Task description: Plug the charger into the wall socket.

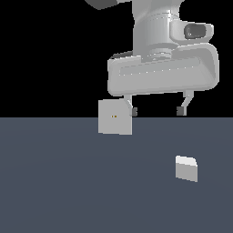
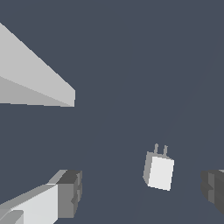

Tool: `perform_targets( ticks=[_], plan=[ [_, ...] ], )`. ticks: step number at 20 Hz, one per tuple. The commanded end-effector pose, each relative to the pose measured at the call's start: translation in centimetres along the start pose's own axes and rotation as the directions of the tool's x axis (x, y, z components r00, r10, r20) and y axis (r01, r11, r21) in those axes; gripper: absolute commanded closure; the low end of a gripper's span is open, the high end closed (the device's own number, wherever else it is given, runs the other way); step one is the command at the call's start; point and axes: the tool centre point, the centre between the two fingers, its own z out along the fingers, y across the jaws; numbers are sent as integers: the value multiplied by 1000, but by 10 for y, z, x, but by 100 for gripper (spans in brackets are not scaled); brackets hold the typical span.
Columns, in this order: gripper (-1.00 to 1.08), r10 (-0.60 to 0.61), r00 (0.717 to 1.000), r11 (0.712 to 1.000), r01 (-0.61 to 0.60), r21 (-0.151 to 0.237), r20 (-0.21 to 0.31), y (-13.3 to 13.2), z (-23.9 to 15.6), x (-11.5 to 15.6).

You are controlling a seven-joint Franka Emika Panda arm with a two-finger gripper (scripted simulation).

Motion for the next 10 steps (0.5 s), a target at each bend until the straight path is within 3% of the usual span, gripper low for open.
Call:
perform_targets(
  ticks=[1,10],
  plan=[
    [-92,54,998,999,-54,-3,-13,14,12,-8],
    [-92,172,984,985,-173,-7,-41,42,39,-28]
  ],
)
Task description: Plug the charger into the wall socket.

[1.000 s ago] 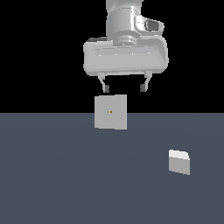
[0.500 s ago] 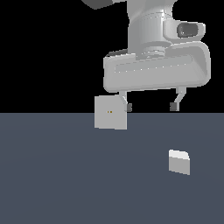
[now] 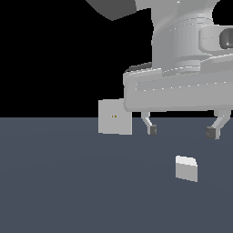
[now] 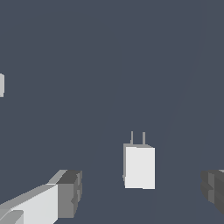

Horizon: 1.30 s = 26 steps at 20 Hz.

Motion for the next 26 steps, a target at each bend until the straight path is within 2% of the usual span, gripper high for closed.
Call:
perform_targets(
  ticks=[1,12,26],
  plan=[
    [-92,23,1000,1000,-23,-1,-6,5,5,-3],
    [-92,39,999,999,-39,-2,-9,9,14,-7],
    [-92,42,999,999,-42,0,-10,9,60,-13]
  ],
)
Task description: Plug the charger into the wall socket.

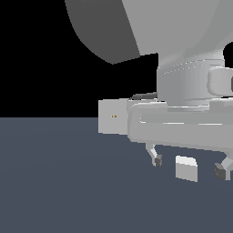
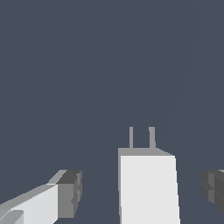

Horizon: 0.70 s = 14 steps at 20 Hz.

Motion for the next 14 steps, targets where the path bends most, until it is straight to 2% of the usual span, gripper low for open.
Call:
perform_targets(
  ticks=[1,2,3,14],
  plan=[
    [-92,0,1000,1000,0,0,-1,0,3,0],
    [-92,0,1000,1000,0,0,-1,0,4,0],
    [108,0,1000,1000,0,0,-1,0,4,0],
    [108,1,1000,1000,-1,1,-2,0,3,0]
  ],
)
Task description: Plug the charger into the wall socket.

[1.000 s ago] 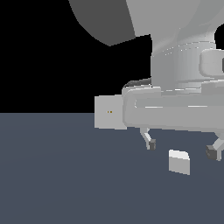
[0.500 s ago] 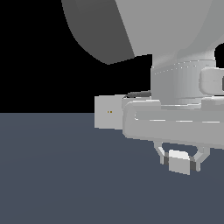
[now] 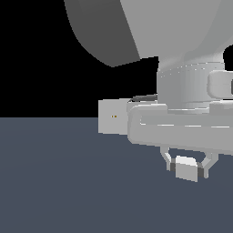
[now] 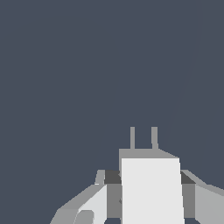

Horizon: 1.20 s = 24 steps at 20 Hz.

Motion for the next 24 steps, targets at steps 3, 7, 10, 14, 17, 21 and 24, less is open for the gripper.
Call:
perform_targets(
  ticks=[3,7,10,14,17,21,24],
  plan=[
    [108,-4,1000,1000,4,1,0,-4,-2,0],
    [108,-16,1000,1000,16,2,0,-18,-10,1],
    [108,-30,1000,1000,30,4,0,-35,-19,1],
    [108,-59,998,998,59,8,-1,-67,-36,1],
    [108,-84,996,996,84,11,-1,-95,-52,1],
    [108,-114,993,993,114,14,-2,-129,-70,0],
    [108,-132,991,991,132,17,-2,-149,-81,-1]
  ],
)
